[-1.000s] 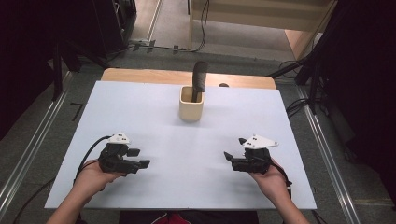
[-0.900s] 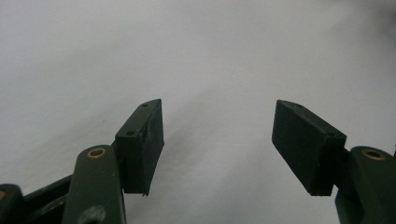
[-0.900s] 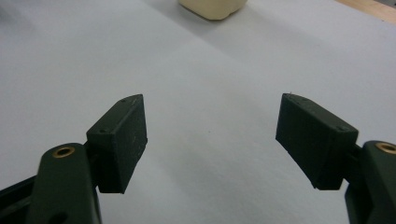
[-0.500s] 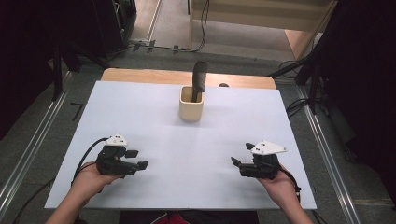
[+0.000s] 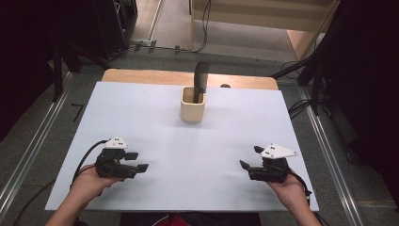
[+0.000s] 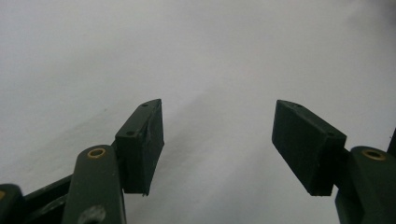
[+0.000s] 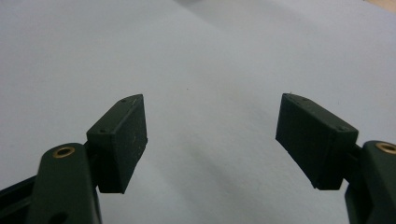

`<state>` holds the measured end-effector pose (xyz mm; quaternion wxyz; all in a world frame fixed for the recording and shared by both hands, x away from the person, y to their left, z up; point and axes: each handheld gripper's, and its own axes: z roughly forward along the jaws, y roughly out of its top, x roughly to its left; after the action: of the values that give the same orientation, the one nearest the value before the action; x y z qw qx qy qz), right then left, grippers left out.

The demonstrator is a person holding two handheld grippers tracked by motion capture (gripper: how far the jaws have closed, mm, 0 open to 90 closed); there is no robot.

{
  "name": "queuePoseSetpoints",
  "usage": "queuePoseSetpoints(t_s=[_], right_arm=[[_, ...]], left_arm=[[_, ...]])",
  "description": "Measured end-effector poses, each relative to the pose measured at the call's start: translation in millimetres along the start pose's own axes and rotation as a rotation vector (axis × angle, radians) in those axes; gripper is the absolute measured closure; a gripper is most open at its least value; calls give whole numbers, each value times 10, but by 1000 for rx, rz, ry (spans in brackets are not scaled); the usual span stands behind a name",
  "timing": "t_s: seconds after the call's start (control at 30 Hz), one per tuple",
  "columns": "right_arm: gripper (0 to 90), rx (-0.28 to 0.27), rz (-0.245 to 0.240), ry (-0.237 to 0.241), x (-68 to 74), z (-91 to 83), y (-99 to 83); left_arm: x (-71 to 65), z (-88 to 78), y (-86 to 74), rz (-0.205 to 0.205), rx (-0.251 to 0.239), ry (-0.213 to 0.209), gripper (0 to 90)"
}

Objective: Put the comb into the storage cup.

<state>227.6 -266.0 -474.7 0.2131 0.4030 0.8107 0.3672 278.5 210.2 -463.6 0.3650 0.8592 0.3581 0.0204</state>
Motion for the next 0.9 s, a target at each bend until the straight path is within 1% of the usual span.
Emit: queuePoseSetpoints(t_s=[0.03, 0.13, 0.3, 0.43, 0.53, 0.7, 0.9], right_arm=[[231, 3, 0, -7, -4, 0, -5], [230, 0, 1, -8, -29, -6, -11], [230, 10, 10, -1, -39, 14, -16], [230, 17, 5, 4, -33, 29, -13], [230, 21, 6, 8, -40, 32, -8], [230, 11, 0, 4, -54, 24, -6], [231, 15, -3, 9, -40, 25, -5]], left_arm=[[2, 3, -1, 2, 0, 1, 351], [5, 6, -1, 3, 4, 2, 351], [2, 8, 1, 4, 4, 2, 351], [-4, 9, 2, 13, 11, 2, 351], [0, 14, 2, 13, 12, -1, 351], [11, 13, 0, 8, 9, 0, 351], [11, 14, -1, 12, 11, 1, 351]])
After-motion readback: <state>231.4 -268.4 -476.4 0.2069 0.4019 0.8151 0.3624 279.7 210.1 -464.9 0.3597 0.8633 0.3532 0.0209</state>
